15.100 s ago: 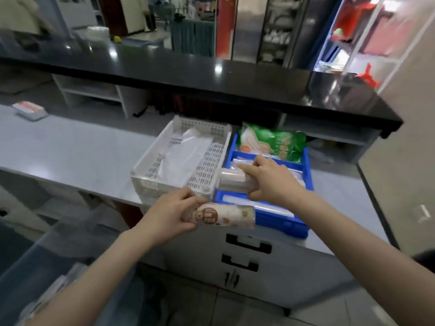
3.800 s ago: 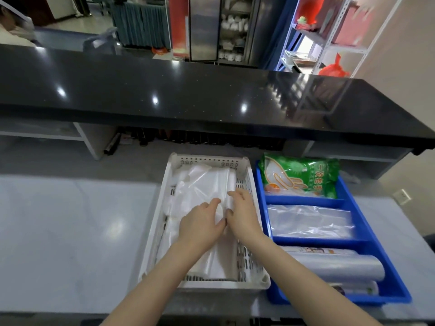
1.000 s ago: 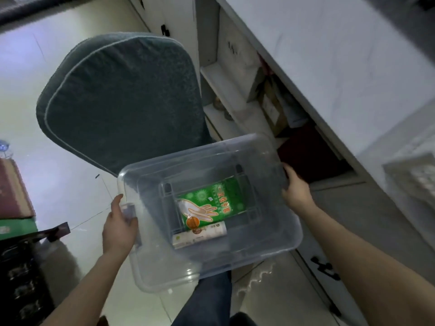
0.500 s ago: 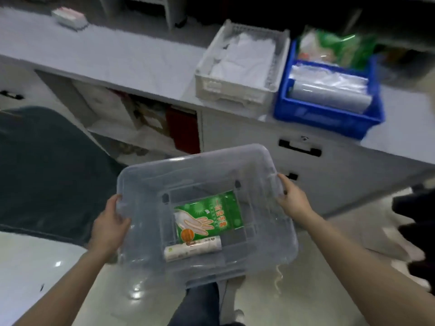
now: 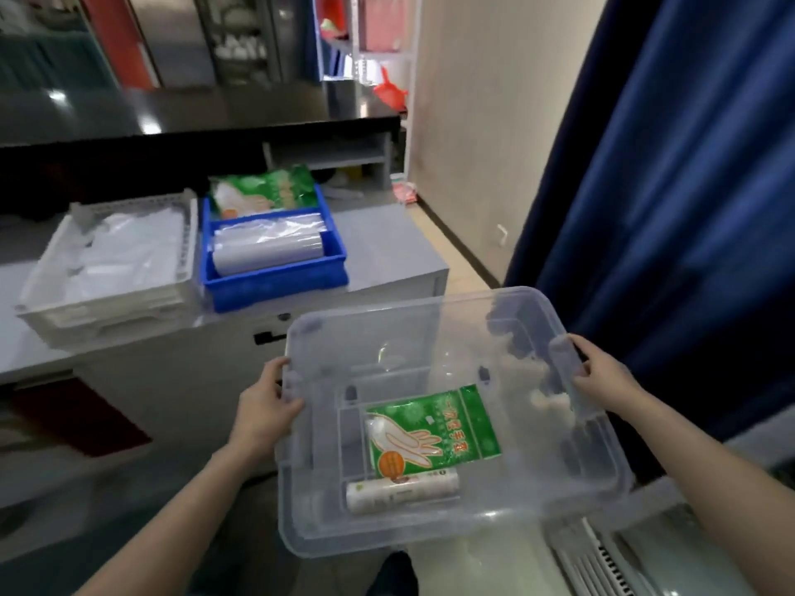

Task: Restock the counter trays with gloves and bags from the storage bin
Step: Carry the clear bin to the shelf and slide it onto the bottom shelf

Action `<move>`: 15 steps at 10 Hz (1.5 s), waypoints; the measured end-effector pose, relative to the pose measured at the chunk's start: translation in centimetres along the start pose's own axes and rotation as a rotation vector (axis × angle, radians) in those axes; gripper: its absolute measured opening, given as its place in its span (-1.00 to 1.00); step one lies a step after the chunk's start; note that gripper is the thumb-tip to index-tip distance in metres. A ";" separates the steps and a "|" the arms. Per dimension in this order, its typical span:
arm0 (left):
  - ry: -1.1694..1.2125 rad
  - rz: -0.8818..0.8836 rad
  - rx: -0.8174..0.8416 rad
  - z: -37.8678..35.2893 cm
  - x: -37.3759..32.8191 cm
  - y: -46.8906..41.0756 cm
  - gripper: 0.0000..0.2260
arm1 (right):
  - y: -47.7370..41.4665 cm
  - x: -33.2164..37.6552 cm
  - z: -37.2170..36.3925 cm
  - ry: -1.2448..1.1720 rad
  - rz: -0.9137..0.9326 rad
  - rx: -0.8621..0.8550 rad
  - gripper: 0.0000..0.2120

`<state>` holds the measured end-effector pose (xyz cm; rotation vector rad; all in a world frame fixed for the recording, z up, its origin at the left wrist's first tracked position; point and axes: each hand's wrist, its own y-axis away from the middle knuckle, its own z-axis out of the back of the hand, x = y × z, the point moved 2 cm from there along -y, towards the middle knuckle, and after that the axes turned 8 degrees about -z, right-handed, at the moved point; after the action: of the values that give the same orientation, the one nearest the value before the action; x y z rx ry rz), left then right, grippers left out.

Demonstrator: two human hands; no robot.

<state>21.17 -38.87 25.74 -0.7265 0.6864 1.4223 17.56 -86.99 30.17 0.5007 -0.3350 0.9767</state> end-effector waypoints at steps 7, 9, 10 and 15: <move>0.171 -0.340 0.242 -23.1 -29.6 -30.6 -0.60 | -21.2 -12.3 24.4 -0.083 -0.367 -0.262 -0.54; 0.068 -0.297 0.172 -26.2 -30.6 -40.1 -0.61 | -33.1 -9.5 24.5 -0.094 -0.350 -0.271 -0.55; 0.005 -0.262 0.118 -27.8 -30.3 -45.4 -0.60 | -40.4 -7.2 24.5 -0.108 -0.286 -0.218 -0.59; -0.192 0.024 -0.047 -31.1 -24.8 -63.5 -0.60 | -71.7 9.1 19.4 -0.077 -0.113 -0.042 -0.53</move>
<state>83.99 -79.61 28.43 -0.6097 0.5152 1.5118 82.40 -124.18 32.85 0.5139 -0.3912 0.8404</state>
